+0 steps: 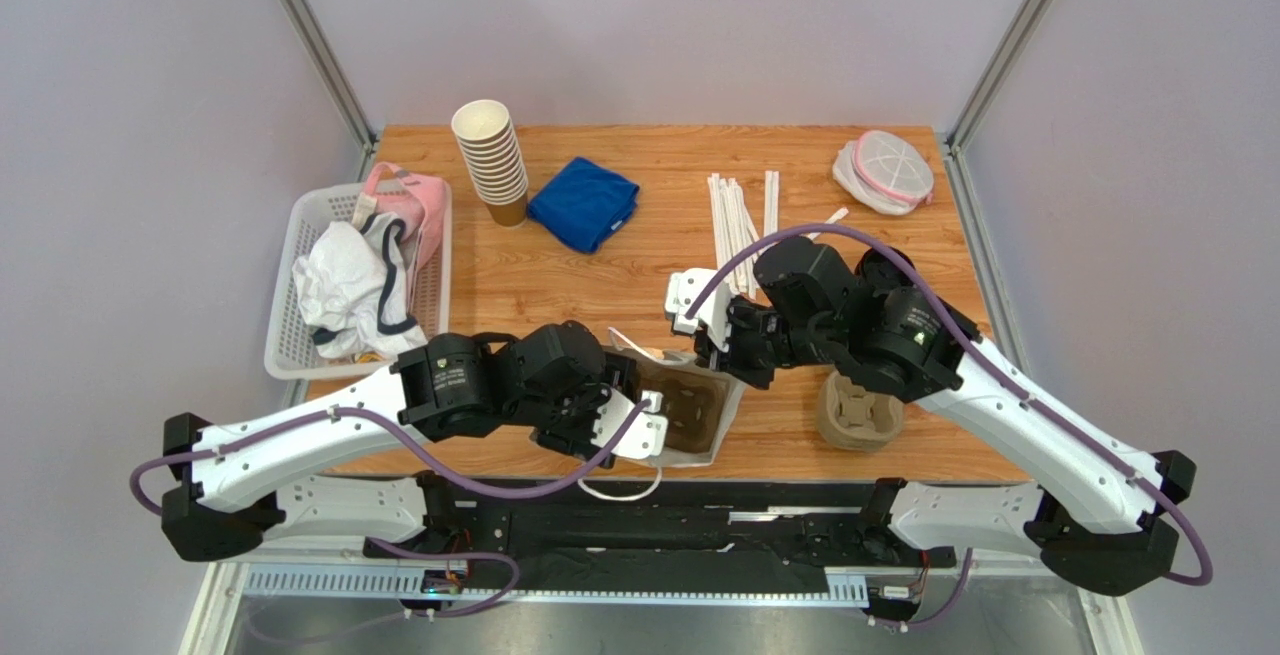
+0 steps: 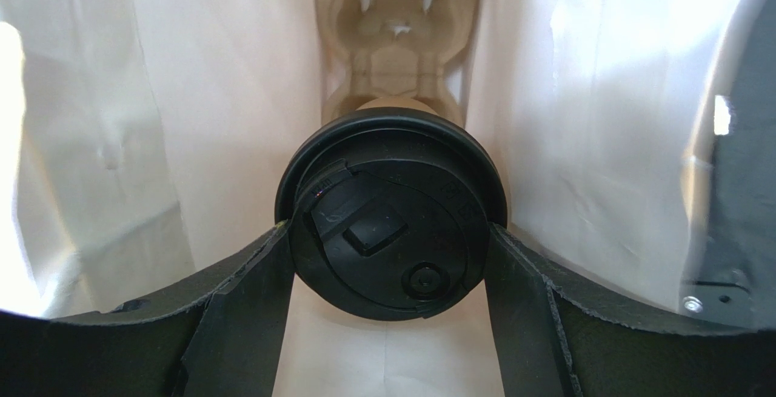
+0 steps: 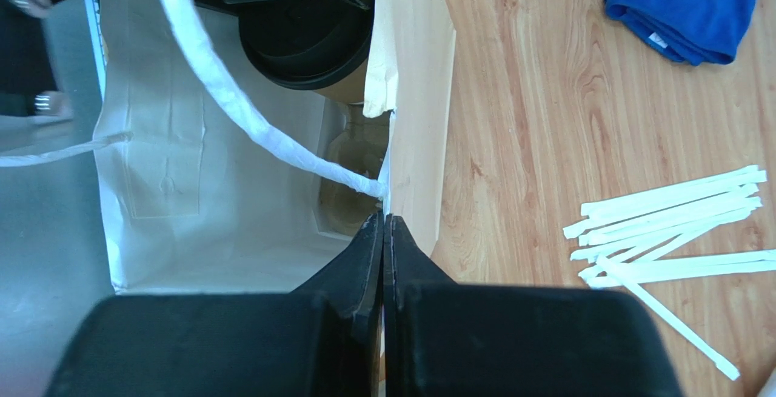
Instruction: Pack the takeout coffee
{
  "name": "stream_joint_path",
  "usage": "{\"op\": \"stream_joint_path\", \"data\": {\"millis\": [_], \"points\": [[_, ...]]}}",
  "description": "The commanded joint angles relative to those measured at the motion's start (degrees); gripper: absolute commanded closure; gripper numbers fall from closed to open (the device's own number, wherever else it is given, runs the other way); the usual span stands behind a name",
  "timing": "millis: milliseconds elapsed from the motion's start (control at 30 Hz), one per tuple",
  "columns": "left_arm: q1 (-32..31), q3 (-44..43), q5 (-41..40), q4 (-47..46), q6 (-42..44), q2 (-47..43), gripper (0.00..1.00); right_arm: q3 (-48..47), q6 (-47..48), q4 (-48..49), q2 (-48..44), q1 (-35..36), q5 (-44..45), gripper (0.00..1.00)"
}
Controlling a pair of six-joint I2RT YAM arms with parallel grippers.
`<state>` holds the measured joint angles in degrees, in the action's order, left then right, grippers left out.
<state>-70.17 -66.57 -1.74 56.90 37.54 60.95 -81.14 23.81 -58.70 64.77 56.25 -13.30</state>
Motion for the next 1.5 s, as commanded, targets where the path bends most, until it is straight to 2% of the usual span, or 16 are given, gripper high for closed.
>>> {"op": "stream_joint_path", "data": {"millis": [0, 167, 267, 533, 833, 933, 1133, 1467], "points": [[-1.37, 3.28, -7.39, -5.04, -1.77, -2.32, 0.74, 1.51, 0.01, 6.22, -2.81, 2.55, 7.92, 1.0], [-4.44, 7.32, -12.66, -7.86, -0.63, -3.55, 0.74, 2.39, -0.26, 9.82, -4.39, 5.97, 13.2, 1.0], [-5.94, 8.81, -14.25, -9.18, -0.45, -3.73, 0.74, 4.15, 0.53, 12.45, -5.62, 8.43, 19.87, 1.0], [-7.17, 12.77, -20.23, -15.49, 0.51, -4.17, 0.74, 10.91, 3.6, 15.54, -8.61, 15.02, 22.26, 1.0], [-7.08, 17.17, -23.92, -23.93, 2.98, -5.4, 0.74, 10.66, 3.08, 15.89, -8.08, 16.17, 21.48, 1.0], [-7.08, 17.87, -22.7, -26.83, 4.21, -6.8, 0.74, 10.22, 2.29, 15.63, -7.91, 16.09, 20.07, 1.0], [-7.17, 21.21, -25.16, -34.48, 10.88, -6.9, 0.74, 9.69, 1.24, 15.37, -7.82, 16.17, 18.4, 1.0], [-7.17, 23.41, -25.6, -34.76, 10.36, -5.4, 0.75, 9.69, 0.71, 15.54, -9.05, 16.26, 15.85, 1.0]]}}
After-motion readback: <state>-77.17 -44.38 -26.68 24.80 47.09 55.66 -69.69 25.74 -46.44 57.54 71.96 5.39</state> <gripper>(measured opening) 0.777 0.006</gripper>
